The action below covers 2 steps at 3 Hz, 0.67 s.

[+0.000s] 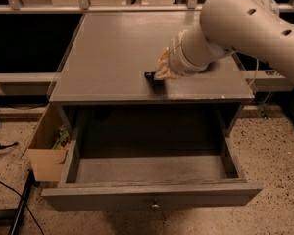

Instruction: Place rxbar blueberry into top drawer

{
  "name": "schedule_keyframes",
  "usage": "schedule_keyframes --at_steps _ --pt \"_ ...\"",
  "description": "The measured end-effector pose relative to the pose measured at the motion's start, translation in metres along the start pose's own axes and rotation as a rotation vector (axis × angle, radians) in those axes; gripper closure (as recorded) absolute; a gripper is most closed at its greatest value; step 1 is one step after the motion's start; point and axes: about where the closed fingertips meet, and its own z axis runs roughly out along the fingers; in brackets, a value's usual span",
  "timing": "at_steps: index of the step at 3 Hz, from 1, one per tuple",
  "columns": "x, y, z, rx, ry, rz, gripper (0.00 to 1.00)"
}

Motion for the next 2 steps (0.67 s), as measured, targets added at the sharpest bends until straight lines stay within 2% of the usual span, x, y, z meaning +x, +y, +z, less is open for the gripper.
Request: schedule_keyframes --at_steps 1,2 --pt "-0.003 -0.001 -0.049 0.039 -0.031 -0.085 1.0" --pt "0.006 0.007 -0.085 0.042 -0.084 -0.151 1.0"
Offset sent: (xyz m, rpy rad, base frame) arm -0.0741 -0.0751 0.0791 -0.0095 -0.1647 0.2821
